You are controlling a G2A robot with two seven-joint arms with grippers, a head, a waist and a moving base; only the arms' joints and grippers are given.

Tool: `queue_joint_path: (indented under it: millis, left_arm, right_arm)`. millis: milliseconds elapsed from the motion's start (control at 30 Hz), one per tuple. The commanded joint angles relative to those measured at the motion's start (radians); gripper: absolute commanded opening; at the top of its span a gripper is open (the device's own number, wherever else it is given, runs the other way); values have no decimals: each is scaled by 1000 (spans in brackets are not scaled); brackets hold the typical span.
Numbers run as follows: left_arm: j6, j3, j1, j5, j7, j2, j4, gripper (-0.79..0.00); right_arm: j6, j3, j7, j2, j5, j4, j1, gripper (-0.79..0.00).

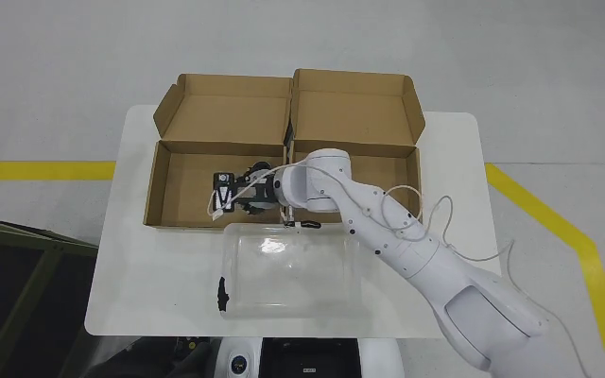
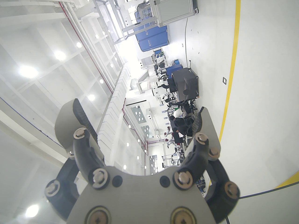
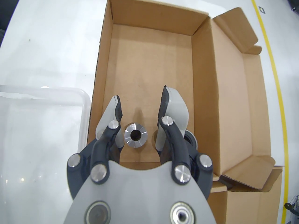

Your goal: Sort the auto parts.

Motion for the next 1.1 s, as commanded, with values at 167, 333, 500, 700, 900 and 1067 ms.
queue_joint_path:
  millis: [167,333,500,700,900,1067]
  left_arm:
    - [0,0,0,0,0,0,0,0]
    - [0,0,0,0,0,0,0,0]
    - [0,0,0,0,0,0,0,0]
    - [0,0,0,0,0,0,0,0]
    - [0,0,0,0,0,0,0,0]
    - [0,0,0,0,0,0,0,0]
  right_arm:
    - [-2,76,-22,22,20,-98,-45,-462]
    - [-13,146,-21,50,20,-193,-113,-456]
    - [-44,223,-12,84,2,-315,-213,-443]
    - [-71,322,-31,121,-12,-445,-335,-434]
    - [-112,402,-65,154,-51,-509,-463,-425]
    - [-103,489,-104,177,-71,-559,-550,-425]
